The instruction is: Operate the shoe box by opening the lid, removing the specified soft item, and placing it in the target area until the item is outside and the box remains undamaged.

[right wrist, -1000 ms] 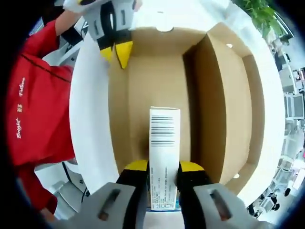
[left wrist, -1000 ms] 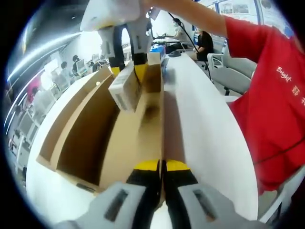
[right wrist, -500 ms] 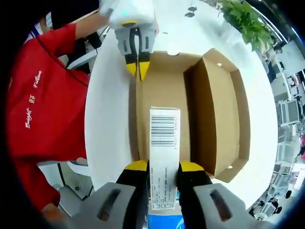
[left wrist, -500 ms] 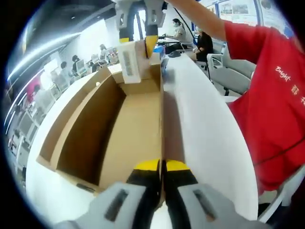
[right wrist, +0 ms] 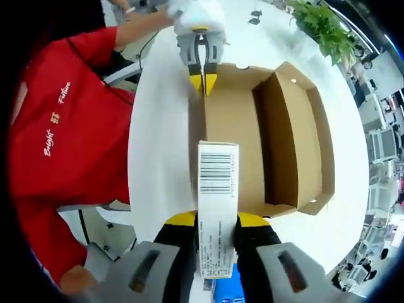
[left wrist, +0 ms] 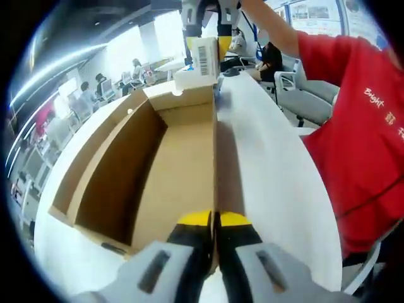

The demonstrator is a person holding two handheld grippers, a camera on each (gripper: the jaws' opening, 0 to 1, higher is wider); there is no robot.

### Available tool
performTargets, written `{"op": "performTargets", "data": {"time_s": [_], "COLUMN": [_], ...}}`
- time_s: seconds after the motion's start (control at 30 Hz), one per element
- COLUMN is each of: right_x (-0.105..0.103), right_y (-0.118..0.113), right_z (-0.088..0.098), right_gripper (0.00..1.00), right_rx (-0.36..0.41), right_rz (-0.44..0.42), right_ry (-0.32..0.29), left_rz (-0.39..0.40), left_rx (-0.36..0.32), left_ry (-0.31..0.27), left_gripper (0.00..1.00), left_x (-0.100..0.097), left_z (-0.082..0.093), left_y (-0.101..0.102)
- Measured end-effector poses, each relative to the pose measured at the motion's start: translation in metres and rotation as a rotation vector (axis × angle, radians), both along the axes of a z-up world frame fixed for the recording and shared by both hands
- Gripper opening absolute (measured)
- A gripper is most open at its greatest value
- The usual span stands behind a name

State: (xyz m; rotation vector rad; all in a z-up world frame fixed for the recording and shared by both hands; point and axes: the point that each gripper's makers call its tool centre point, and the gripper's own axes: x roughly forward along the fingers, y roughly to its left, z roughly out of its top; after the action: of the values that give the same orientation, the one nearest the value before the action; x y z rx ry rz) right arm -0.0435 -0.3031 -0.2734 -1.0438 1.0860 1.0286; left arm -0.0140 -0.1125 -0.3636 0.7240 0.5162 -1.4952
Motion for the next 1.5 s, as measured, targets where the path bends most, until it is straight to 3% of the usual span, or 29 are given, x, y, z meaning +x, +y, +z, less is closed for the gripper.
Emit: {"op": "performTargets", "data": {"time_s": [0.43,0.77,1.03,1.37,1.5], "right_x": [-0.015,-0.032,-0.049,-0.058,-0.058], "right_y": [-0.032,-0.046,-0.066,-0.099,-0.107], "right_z": [-0.003,-0.012,-0.025,-0.051,-0.057], "right_gripper": [0.2,0.2,0.2,0.2,0.2], "right_rx": [0.006,0.01,0.022,0.023,0.002], "right_rz": [-0.036,-0.07,-0.1,-0.117,-0.118], "right_ry": [-0.004,0.04,0.041,0.061,0.04], "left_rz": [0.001,0.001,0.004,0.003,0.003], "left_rx": [-0.002,-0.001,-0.001,-0.001,0.001], "left_ry": [-0.003,0.001,-0.003,-0.002,0.003], "left_gripper": [0.02,0.02,0.02,0.02,0.02], "left_x": [-0.002,-0.002,-0.009,-0.001,0.0], "left_z": [0.002,0.001,0.005,0.0,-0.001], "left_y": [-0.002,-0.001,-0.005,-0.001,0.0]}}
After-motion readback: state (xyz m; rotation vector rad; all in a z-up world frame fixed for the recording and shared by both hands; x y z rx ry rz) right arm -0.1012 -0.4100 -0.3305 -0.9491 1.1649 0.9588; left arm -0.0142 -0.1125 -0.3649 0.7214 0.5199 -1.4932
